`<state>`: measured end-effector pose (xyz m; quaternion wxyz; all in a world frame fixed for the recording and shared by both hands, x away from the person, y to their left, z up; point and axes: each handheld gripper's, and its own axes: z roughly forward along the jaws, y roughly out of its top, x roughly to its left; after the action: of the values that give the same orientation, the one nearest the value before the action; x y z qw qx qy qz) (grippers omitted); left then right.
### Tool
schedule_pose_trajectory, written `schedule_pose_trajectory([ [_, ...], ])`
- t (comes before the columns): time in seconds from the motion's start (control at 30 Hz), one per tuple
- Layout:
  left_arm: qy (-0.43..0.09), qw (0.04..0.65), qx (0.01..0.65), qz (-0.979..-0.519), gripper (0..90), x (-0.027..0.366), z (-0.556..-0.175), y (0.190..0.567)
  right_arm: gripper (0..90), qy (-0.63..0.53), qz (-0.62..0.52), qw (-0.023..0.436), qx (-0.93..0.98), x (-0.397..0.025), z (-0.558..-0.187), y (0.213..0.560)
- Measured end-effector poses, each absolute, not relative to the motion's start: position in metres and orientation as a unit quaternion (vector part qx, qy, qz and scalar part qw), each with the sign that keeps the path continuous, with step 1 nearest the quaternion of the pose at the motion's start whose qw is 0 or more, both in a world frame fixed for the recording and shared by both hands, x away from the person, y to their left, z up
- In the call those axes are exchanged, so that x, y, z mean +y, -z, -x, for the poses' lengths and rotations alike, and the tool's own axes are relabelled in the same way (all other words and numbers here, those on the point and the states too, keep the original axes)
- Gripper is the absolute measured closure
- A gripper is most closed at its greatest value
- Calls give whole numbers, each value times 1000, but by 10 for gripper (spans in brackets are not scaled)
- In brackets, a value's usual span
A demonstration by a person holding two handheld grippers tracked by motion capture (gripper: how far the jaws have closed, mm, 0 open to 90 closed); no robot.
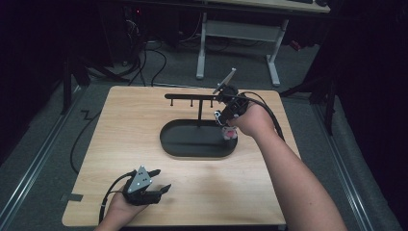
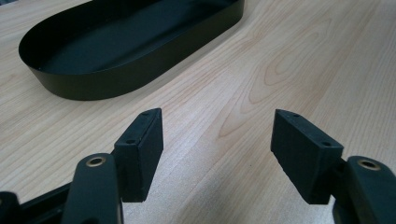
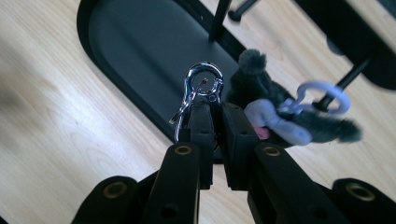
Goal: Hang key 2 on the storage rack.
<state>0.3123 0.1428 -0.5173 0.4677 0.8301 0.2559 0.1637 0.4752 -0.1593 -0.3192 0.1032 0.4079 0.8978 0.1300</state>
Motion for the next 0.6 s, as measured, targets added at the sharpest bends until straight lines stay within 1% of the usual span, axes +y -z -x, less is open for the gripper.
schedule_pose_trajectory([
  [0.37,-159,466,255,-832,350,144,-312,518,849,-145,-405,117,895,-142,-499,311],
  [0.6,-160,464,253,-834,350,144,-312,519,848,-143,-411,141,889,-147,-510,313],
])
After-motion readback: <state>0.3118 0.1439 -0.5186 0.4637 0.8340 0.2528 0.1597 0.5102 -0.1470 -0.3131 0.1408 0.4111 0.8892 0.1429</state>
